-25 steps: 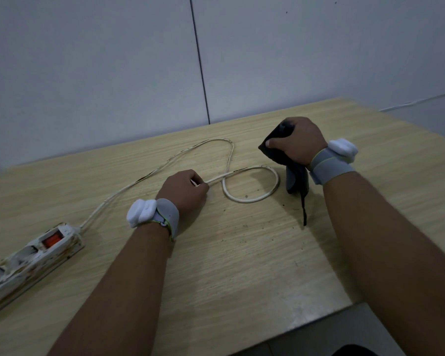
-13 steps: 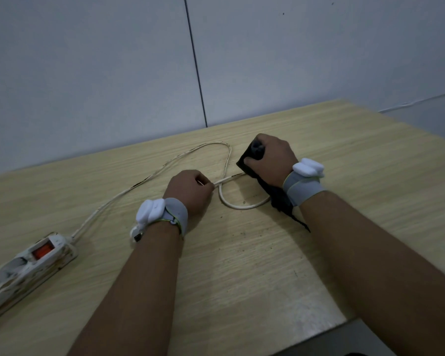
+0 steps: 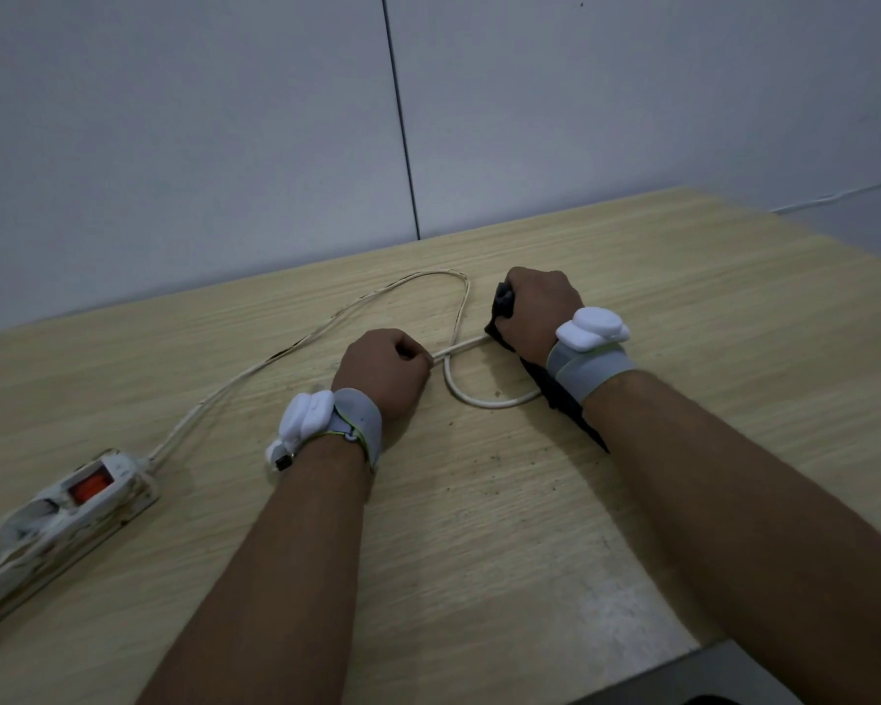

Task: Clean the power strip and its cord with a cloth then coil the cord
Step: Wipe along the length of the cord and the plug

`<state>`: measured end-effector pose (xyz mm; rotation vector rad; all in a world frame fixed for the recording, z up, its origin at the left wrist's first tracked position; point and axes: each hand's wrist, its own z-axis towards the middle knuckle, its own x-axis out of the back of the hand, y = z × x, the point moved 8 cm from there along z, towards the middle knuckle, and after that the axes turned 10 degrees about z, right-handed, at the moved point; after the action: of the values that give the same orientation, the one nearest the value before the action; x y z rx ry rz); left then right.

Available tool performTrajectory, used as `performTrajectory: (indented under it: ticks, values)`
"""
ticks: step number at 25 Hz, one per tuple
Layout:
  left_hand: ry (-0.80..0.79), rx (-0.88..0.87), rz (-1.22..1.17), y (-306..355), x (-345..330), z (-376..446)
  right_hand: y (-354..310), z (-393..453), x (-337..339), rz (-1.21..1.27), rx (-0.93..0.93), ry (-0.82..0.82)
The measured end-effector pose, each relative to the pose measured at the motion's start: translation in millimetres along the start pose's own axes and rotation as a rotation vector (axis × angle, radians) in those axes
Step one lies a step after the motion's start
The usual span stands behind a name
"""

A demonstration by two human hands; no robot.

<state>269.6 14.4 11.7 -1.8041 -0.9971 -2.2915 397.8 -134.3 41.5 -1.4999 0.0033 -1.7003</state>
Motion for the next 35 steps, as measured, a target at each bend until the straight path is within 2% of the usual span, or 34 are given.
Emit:
performTrajectory:
  ticks: [3,5,8,14,18,21,24,30,33,35]
  values:
    - [-0.010,-0.005,0.010,1.4,0.4,-0.2,-2.5,-3.8,6.8,0.077,0.042,0.024]
    - [-0.013,-0.006,0.015,2.2,1.3,0.4,-14.0,-8.1,1.0,0.155,0.104,-0.022]
    - [-0.015,-0.003,0.030,3.8,1.1,-0.6,-21.3,-9.2,-10.6,0.113,0.132,-0.082]
    - [-0.005,0.000,0.004,3.9,1.2,-2.7,6.4,0.9,8.3,-0.049,0.020,0.017]
    - [-0.006,0.006,0.008,2.2,0.5,-1.2,23.3,-1.1,36.3,0.090,0.031,0.109]
    - [-0.010,0.009,0.008,2.0,-0.2,-0.9,8.3,-9.2,35.1,0.193,0.154,0.059]
    - [-0.015,0.006,0.011,2.4,-0.5,-1.3,-14.2,-13.2,11.5,0.176,0.226,-0.033]
    - [-0.011,0.014,-0.016,1.3,-0.2,-2.1,15.0,-0.3,15.1,-0.102,0.059,-0.034]
    - [-0.013,0.009,0.001,1.5,-0.8,-1.3,33.3,-0.2,39.0,-0.046,-0.004,0.061]
    - [-0.008,0.009,0.001,1.4,-0.9,-0.9,32.7,-1.9,48.4,0.059,0.022,0.117]
